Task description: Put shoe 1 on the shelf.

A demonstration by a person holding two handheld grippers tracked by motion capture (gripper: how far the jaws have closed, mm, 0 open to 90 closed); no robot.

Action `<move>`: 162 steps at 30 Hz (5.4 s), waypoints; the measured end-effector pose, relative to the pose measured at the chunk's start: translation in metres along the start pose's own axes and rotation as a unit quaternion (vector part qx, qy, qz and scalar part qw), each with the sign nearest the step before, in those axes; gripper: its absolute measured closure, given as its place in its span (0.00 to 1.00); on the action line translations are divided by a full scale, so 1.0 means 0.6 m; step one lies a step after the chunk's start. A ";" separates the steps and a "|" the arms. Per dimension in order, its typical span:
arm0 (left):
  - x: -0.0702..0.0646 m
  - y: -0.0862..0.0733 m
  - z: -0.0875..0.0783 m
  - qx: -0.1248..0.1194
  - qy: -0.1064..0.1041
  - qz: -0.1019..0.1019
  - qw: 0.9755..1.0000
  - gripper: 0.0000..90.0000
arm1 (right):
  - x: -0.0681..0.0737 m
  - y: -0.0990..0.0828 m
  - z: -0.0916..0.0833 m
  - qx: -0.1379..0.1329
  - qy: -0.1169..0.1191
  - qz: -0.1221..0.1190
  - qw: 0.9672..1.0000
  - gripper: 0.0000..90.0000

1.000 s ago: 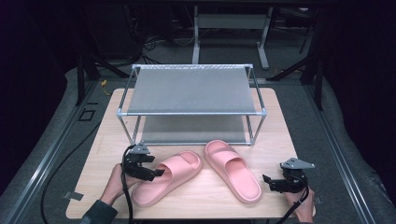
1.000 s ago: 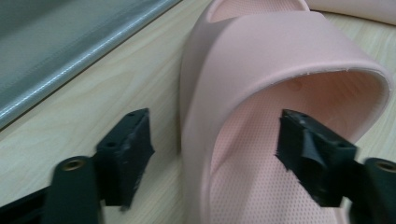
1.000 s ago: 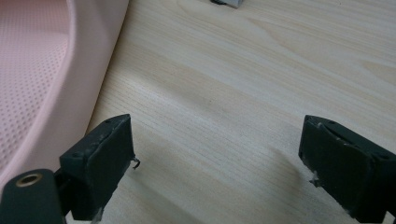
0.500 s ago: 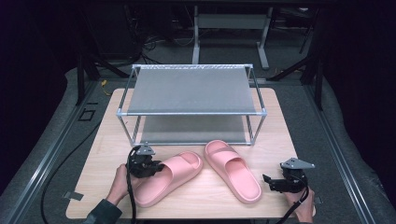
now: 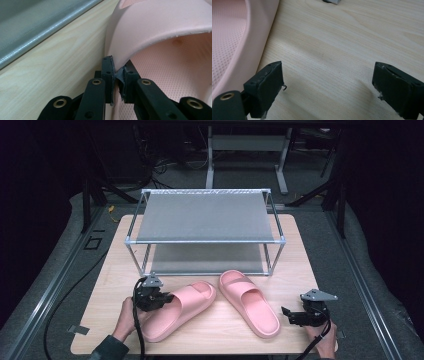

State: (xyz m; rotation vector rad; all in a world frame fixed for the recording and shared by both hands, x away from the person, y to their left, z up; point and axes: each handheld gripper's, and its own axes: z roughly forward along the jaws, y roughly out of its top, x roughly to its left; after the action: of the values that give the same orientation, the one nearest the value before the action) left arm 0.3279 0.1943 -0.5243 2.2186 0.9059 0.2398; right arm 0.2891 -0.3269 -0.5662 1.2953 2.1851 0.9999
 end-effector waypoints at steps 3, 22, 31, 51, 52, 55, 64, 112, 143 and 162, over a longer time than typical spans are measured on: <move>0.000 0.006 -0.013 -0.006 0.005 0.003 1.000 0.92 | 0.000 0.000 0.000 0.000 0.000 0.001 1.000 0.11; 0.007 0.013 -0.047 -0.013 0.021 -0.008 1.000 0.92 | 0.000 0.000 0.002 0.000 -0.003 0.002 1.000 0.11; 0.008 0.022 -0.064 -0.020 0.024 -0.008 0.999 0.92 | -0.001 0.000 0.001 0.006 -0.003 0.002 1.000 0.11; 0.012 0.054 -0.105 -0.030 0.023 0.008 0.999 0.92 | -0.001 0.001 0.003 0.010 -0.001 0.000 1.000 0.11; 0.012 0.054 -0.105 -0.030 0.023 0.008 0.999 0.92 | -0.001 0.001 0.003 0.010 -0.001 0.000 1.000 0.11; 0.013 0.061 -0.112 -0.031 0.022 0.010 0.999 0.92 | 0.000 0.001 0.002 0.009 -0.003 0.001 1.000 0.11; 0.013 0.079 -0.124 -0.033 0.018 0.015 0.999 0.92 | -0.001 0.000 0.003 0.006 0.000 0.003 1.000 0.11; 0.016 0.200 -0.183 -0.055 -0.039 0.042 0.997 0.92 | -0.002 0.001 0.003 0.013 -0.002 0.005 1.000 0.12; 0.040 0.294 -0.181 -0.068 0.018 0.010 0.997 0.92 | -0.003 0.001 0.003 0.011 0.001 0.008 1.000 0.12; 0.069 0.355 -0.149 -0.067 0.069 -0.037 0.995 0.92 | -0.004 0.001 0.003 0.011 0.002 0.010 1.000 0.12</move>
State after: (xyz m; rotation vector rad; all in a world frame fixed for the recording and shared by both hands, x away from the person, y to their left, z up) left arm 0.4358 0.1655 -0.3179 2.0610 1.0151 0.4119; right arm 0.2917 -0.3281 -0.5672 1.3293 2.1954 0.9890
